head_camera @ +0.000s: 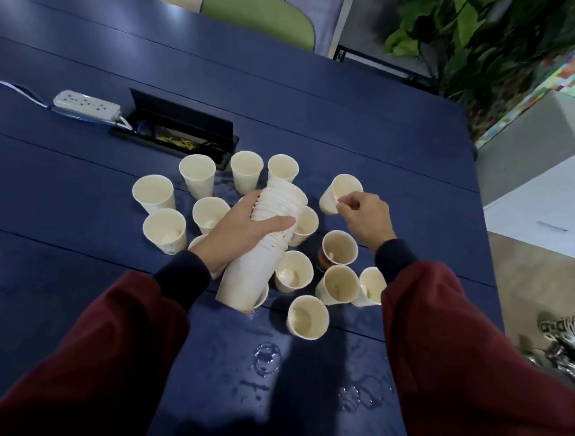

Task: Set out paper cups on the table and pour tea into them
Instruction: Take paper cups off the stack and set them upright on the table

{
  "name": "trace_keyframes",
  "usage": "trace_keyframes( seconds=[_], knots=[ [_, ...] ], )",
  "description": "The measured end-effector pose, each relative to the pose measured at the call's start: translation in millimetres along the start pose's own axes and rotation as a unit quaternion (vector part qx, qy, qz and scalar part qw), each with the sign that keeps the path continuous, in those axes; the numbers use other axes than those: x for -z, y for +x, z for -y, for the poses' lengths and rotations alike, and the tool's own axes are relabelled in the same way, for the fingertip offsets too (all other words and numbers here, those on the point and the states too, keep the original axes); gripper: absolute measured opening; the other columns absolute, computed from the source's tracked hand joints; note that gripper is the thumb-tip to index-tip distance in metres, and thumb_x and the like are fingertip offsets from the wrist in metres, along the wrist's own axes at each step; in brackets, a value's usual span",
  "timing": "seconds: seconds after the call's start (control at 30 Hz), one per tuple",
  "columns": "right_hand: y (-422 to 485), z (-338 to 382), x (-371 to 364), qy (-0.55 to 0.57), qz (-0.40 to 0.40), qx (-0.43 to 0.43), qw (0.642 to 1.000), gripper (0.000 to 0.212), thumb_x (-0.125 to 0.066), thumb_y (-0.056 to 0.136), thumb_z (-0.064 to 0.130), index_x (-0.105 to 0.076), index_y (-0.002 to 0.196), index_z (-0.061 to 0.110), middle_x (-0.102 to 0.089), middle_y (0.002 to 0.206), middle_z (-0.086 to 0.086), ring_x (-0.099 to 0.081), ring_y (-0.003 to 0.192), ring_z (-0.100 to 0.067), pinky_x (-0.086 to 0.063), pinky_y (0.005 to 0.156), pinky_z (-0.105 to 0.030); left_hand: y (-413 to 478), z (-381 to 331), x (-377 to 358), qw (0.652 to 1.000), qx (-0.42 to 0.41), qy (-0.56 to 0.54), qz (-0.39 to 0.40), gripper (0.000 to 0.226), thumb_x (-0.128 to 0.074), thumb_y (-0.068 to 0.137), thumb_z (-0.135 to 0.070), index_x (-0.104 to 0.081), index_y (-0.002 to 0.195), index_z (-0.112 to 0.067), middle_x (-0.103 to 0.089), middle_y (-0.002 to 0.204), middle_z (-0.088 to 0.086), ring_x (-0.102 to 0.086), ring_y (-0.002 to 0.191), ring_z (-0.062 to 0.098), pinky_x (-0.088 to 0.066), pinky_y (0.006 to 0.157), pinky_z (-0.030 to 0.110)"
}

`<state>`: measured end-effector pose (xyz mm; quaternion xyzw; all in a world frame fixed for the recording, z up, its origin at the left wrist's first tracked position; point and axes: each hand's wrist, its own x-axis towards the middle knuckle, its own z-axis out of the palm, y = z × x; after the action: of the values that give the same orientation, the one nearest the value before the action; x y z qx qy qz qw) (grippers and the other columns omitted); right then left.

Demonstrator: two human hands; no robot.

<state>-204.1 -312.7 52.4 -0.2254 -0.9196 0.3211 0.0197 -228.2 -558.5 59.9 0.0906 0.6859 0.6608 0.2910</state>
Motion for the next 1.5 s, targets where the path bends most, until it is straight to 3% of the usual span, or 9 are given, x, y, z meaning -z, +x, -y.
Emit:
trace_keyframes(
  seconds=[0.27, 0.37, 0.47, 0.63, 0.8, 1.07, 1.17, 1.33, 1.5],
  knots=[
    [24.6, 3.8, -30.0, -0.035, 0.048, -0.066, 0.996, 0.023, -0.058, 0.097, 0.018, -0.072, 0.112, 0.008, -0.07, 0.12, -0.012, -0.06, 0.117, -0.032, -0.045, 0.098, -0.035, 24.0, 3.0, 34.2, 0.999, 0.032, -0.007, 0.04, 0.056, -0.081, 0.083, -0.03, -0.052, 0.131, -0.024, -0.075, 0.106, -0.003, -0.075, 0.088, 0.016, -0.056, 0.065, 0.024],
    [28.9, 8.1, -32.1, -0.022, 0.071, -0.093, 0.993, 0.035, -0.059, 0.099, 0.026, -0.066, 0.13, 0.012, -0.064, 0.131, -0.014, -0.056, 0.124, -0.033, -0.043, 0.103, -0.036, 35.9, 4.6, 42.0, 0.998, 0.036, 0.004, 0.059, 0.059, -0.082, 0.08, -0.035, -0.053, 0.131, -0.026, -0.074, 0.11, -0.004, -0.074, 0.095, 0.016, -0.057, 0.072, 0.028],
    [24.7, 16.1, -29.6, -0.024, 0.012, -0.081, 0.996, 0.043, -0.058, 0.097, 0.022, -0.058, 0.139, 0.014, -0.063, 0.134, -0.014, -0.057, 0.123, -0.031, -0.043, 0.103, -0.035, 46.0, -0.3, 45.5, 0.996, 0.043, 0.005, 0.073, 0.055, -0.082, 0.081, -0.035, -0.054, 0.128, -0.029, -0.075, 0.105, -0.005, -0.075, 0.09, 0.017, -0.058, 0.071, 0.031],
    [-21.3, 49.7, -25.5, 0.112, -0.064, -0.026, 0.991, 0.019, -0.062, 0.098, 0.027, -0.074, 0.109, 0.017, -0.074, 0.099, 0.008, -0.072, 0.085, -0.012, -0.057, 0.082, -0.03, 52.8, 4.9, 40.9, 0.994, 0.044, 0.015, 0.098, 0.054, -0.083, 0.078, -0.039, -0.057, 0.124, -0.033, -0.075, 0.106, -0.006, -0.074, 0.092, 0.015, -0.06, 0.076, 0.036],
    [-59.1, 66.5, -19.2, 0.194, -0.03, 0.019, 0.98, 0.016, -0.062, 0.1, 0.028, -0.074, 0.103, 0.018, -0.073, 0.086, 0.002, -0.069, 0.07, -0.019, -0.055, 0.061, -0.022, 46.0, 3.0, 19.4, 0.991, 0.035, 0.02, 0.131, 0.056, -0.081, 0.081, -0.037, -0.056, 0.13, -0.029, -0.073, 0.11, -0.01, -0.072, 0.096, 0.008, -0.055, 0.075, 0.026],
    [-63.4, 32.5, 12.4, 0.218, -0.049, 0.002, 0.975, 0.022, -0.062, 0.099, 0.02, -0.068, 0.086, 0.004, -0.071, 0.075, -0.01, -0.069, 0.068, -0.025, -0.058, 0.064, -0.029, 35.8, -8.0, -14.1, 0.986, 0.03, 0.051, 0.154, 0.05, -0.083, 0.081, -0.035, -0.058, 0.124, -0.033, -0.074, 0.107, -0.01, -0.072, 0.095, 0.009, -0.059, 0.081, 0.03],
    [-54.0, 9.6, 28.2, 0.24, -0.125, -0.028, 0.962, 0.022, -0.06, 0.1, 0.019, -0.065, 0.085, 0.003, -0.072, 0.072, -0.009, -0.071, 0.068, -0.024, -0.062, 0.068, -0.039, 31.2, -11.0, -21.0, 0.985, 0.027, 0.071, 0.155, 0.046, -0.082, 0.08, -0.036, -0.06, 0.121, -0.035, -0.073, 0.109, -0.013, -0.07, 0.1, 0.007, -0.056, 0.088, 0.03],
    [-26.8, -41.8, 52.3, 0.187, -0.196, -0.053, 0.961, 0.02, -0.061, 0.092, 0.025, -0.068, 0.077, 0.013, -0.073, 0.075, -0.003, -0.07, 0.078, -0.028, -0.059, 0.079, -0.047, 37.6, -6.5, -25.3, 0.993, 0.018, 0.053, 0.103, 0.051, -0.083, 0.079, -0.04, -0.062, 0.124, -0.027, -0.073, 0.114, -0.007, -0.069, 0.107, 0.011, -0.054, 0.095, 0.035],
    [-16.2, -76.4, 36.1, 0.008, -0.051, -0.057, 0.997, 0.023, -0.058, 0.099, 0.02, -0.073, 0.094, 0.003, -0.074, 0.09, -0.012, -0.066, 0.09, -0.033, -0.043, 0.074, -0.032, 37.7, 2.3, -36.4, 0.993, 0.034, 0.053, 0.099, 0.043, -0.081, 0.083, -0.036, -0.063, 0.12, -0.025, -0.074, 0.11, -0.006, -0.07, 0.103, 0.011, -0.054, 0.089, 0.032]
  ],
)
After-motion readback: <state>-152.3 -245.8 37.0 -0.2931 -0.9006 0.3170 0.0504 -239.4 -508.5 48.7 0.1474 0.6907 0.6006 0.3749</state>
